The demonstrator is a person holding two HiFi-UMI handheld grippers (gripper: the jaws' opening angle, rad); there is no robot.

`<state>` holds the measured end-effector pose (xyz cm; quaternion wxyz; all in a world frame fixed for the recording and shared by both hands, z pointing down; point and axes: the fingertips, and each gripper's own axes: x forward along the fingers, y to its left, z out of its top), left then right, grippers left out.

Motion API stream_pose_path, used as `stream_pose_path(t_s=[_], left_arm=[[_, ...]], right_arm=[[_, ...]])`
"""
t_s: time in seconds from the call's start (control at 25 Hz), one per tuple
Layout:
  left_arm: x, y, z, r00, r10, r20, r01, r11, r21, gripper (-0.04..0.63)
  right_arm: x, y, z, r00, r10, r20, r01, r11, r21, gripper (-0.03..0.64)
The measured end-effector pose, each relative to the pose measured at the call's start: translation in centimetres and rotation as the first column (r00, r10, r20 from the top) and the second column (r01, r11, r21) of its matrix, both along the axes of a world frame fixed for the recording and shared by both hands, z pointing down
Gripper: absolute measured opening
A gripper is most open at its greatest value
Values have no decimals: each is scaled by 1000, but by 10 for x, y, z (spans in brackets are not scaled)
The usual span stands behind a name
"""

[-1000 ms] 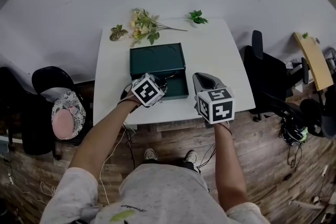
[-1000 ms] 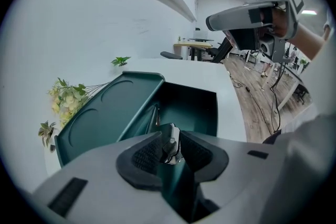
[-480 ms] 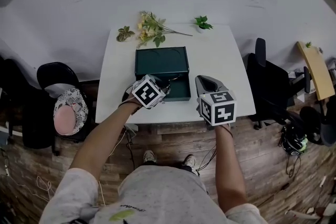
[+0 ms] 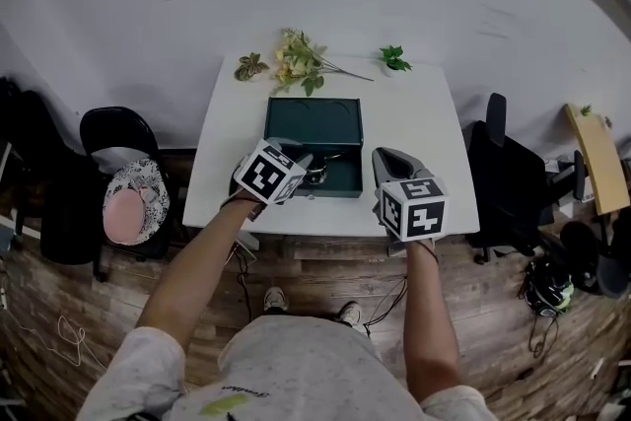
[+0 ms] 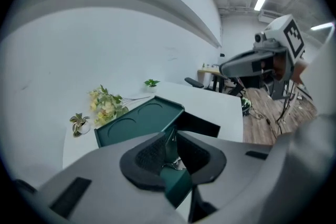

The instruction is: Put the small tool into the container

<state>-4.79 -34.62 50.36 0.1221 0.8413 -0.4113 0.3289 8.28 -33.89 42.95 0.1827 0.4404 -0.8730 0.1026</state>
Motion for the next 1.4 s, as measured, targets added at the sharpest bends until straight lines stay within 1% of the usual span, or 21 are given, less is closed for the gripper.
stream_pose_path(t_s=[0.08,0.16,0.32,0.48,0.6,0.76,0.84,0.96,1.12,1.4], left_arm=[[-4,-1,-17,997,-43,-68,45,999,28,66],[-10,-2,-33,992,-75,-102,81,995,62,66],[-23,2,-57,987,-118,-106,131,983,129,66],[-37,12,-73,978,-165,-130,184,970,159,49],[-49,20,-84,968,-204,-148,230,955,187,28],[-65,29,-106,943,-254,-213,300,927,224,11],[-72,33,-116,934,-269,-234,324,914,243,5],[-80,37,-123,928,-285,-241,344,902,260,-2],[-84,39,-121,916,-304,-261,371,891,263,-2],[-79,39,-122,923,-291,-252,357,892,276,-2]], right_arm=[[-2,0,-3,1000,-8,-2,8,1000,4,5],[-4,-1,-5,1000,-17,-3,17,1000,8,4],[-8,0,-10,999,-36,-4,36,999,18,5],[-12,0,-18,999,-47,1,47,998,34,5],[-14,0,-25,999,-50,5,50,998,49,5],[-18,4,-35,998,-56,17,54,996,65,5],[-19,6,-39,998,-62,20,60,996,69,4],[-21,7,-42,998,-60,25,58,995,75,4],[-22,7,-48,997,-61,48,56,994,95,3],[-22,7,-54,997,-60,46,55,992,111,3]])
